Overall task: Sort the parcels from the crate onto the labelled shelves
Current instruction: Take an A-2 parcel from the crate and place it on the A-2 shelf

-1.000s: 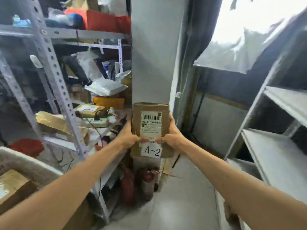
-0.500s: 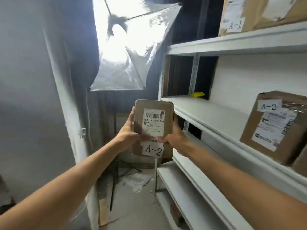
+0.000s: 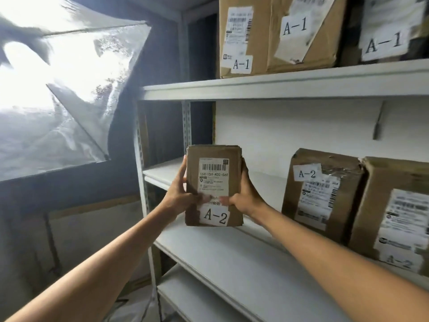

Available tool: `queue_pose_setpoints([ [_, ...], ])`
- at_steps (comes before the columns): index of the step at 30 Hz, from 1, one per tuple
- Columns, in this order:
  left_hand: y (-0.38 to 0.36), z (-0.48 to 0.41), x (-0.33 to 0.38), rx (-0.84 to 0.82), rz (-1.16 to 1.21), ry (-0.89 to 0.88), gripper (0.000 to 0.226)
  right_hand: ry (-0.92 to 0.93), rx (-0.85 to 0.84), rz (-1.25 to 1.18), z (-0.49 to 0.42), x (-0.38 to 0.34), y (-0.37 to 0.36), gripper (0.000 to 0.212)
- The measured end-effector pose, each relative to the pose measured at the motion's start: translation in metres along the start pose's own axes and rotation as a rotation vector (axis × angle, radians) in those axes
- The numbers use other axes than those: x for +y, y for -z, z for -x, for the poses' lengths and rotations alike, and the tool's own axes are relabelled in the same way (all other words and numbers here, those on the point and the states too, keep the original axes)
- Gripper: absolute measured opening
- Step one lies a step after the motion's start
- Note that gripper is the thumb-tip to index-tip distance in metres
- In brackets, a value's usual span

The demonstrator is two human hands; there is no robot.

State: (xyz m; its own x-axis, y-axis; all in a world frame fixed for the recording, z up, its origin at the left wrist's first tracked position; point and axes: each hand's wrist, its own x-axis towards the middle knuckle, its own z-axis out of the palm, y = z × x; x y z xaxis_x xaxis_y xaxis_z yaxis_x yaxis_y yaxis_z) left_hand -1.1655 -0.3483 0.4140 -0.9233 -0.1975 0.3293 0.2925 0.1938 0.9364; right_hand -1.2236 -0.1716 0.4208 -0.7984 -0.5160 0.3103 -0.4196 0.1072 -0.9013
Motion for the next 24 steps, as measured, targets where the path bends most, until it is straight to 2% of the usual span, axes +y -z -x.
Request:
queue_pose_setpoints([
  [10,-0.025,-0.087,-0.020,-0.097,-0.016,-0.139,0.122,-0.040,0.230,0.157,-0.046,0.017,0.030,0.117],
  [19,-0.053,-0.129,-0.059,-0.209,-0.085,-0.226,0.126,-0.276,0.453,0.294,-0.058,0.046,0.034,0.118],
  [24,-0.062,-0.141,-0.080,-0.256,-0.105,-0.277,0.120,-0.321,0.553,0.369,-0.055,0.060,0.025,0.117],
])
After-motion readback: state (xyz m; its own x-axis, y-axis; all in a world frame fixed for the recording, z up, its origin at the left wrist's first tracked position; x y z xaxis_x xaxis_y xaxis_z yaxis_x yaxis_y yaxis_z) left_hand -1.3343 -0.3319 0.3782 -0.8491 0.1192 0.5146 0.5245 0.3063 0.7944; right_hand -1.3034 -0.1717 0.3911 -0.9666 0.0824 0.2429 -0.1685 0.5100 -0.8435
